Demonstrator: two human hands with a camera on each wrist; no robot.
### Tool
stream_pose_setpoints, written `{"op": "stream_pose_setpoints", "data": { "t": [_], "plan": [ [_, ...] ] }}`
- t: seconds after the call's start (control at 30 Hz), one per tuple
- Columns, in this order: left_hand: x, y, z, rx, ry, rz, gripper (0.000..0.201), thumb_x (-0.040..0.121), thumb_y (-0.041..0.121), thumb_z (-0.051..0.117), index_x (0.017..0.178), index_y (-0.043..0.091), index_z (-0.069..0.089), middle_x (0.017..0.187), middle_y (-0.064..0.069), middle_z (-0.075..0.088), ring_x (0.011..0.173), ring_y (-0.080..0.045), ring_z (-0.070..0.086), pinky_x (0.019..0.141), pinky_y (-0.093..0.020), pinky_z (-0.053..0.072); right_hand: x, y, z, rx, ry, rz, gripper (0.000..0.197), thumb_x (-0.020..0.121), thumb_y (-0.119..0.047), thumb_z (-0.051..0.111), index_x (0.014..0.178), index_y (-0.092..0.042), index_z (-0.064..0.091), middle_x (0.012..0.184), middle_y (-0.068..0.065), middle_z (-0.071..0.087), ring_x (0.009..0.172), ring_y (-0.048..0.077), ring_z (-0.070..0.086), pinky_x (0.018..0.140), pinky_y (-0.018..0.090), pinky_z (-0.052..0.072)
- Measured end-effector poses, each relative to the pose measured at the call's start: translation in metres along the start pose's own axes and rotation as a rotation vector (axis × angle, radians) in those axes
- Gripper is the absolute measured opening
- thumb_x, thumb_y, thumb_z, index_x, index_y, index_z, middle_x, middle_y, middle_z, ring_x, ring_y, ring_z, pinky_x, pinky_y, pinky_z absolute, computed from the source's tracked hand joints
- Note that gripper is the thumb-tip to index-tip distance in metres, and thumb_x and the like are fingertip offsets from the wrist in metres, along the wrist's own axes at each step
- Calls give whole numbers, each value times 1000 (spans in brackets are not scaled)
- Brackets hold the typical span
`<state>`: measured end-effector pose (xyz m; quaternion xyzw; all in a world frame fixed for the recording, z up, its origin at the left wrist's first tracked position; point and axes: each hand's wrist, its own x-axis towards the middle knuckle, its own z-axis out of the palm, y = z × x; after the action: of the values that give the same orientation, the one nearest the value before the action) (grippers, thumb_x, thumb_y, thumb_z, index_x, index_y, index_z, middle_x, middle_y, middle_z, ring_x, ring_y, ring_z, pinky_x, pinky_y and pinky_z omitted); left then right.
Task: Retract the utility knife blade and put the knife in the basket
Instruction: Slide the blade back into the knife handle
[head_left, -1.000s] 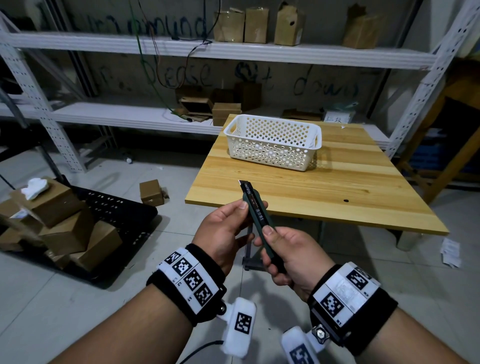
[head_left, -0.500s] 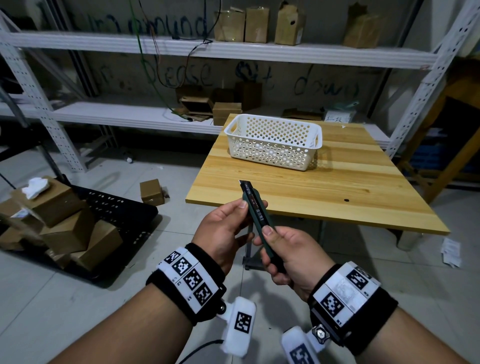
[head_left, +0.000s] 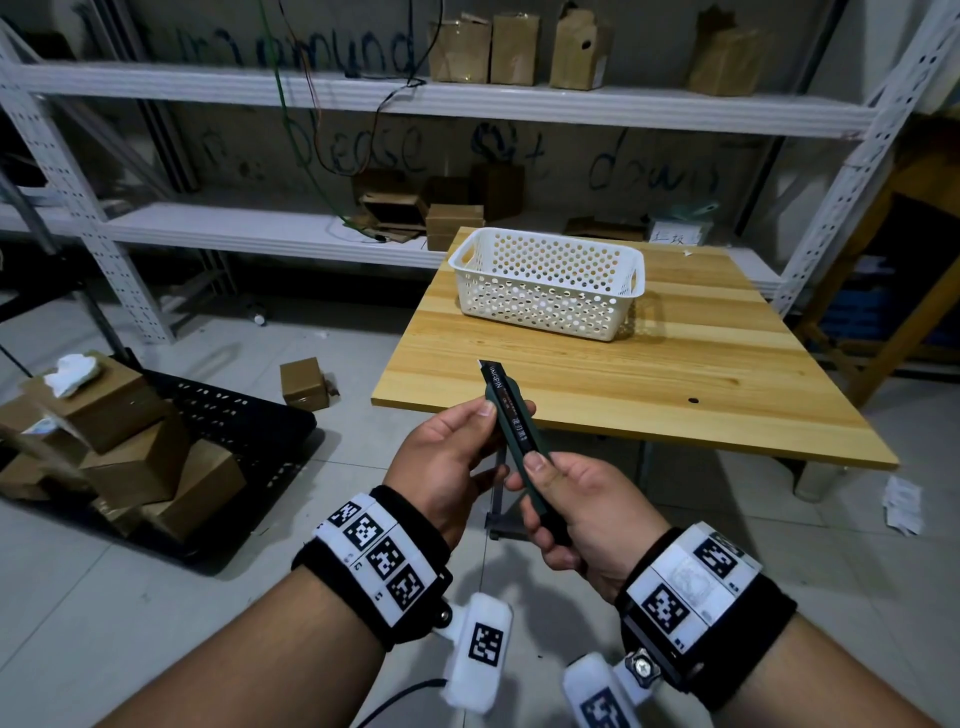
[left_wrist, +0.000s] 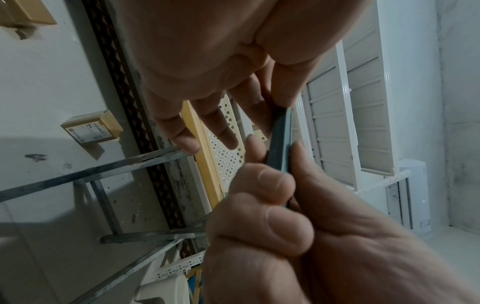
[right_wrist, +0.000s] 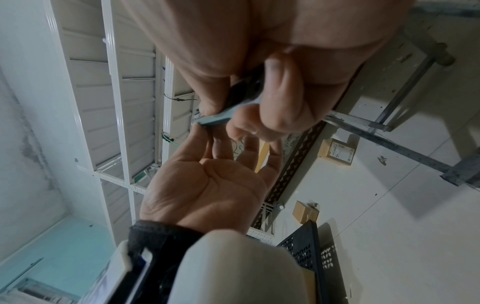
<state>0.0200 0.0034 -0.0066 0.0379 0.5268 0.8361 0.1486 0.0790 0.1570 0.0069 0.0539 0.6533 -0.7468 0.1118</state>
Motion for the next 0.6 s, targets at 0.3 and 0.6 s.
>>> {"op": "stream_pose_setpoints", "data": {
  "t": [0.3, 0.6],
  "plan": [
    [0, 0, 0, -16, 3, -9, 24, 107, 20, 54, 113, 14, 76, 125, -10, 81, 109, -23, 72, 99, -53, 42, 0, -1, 0, -4, -11, -2, 28, 103, -27, 49, 96, -3, 62, 61, 8, 53, 44, 14, 43, 35, 21, 27],
    [-1, 2, 1, -20, 7, -15, 24, 107, 20, 54, 117, 12, 74, 125, -11, 80, 106, -21, 72, 96, -51, 41, 0, -1, 0, -1, -15, 1, 27, 103, -26, 49, 96, -3, 62, 62, 9, 53, 46, 15, 43, 35, 21, 28]
  ]
}}
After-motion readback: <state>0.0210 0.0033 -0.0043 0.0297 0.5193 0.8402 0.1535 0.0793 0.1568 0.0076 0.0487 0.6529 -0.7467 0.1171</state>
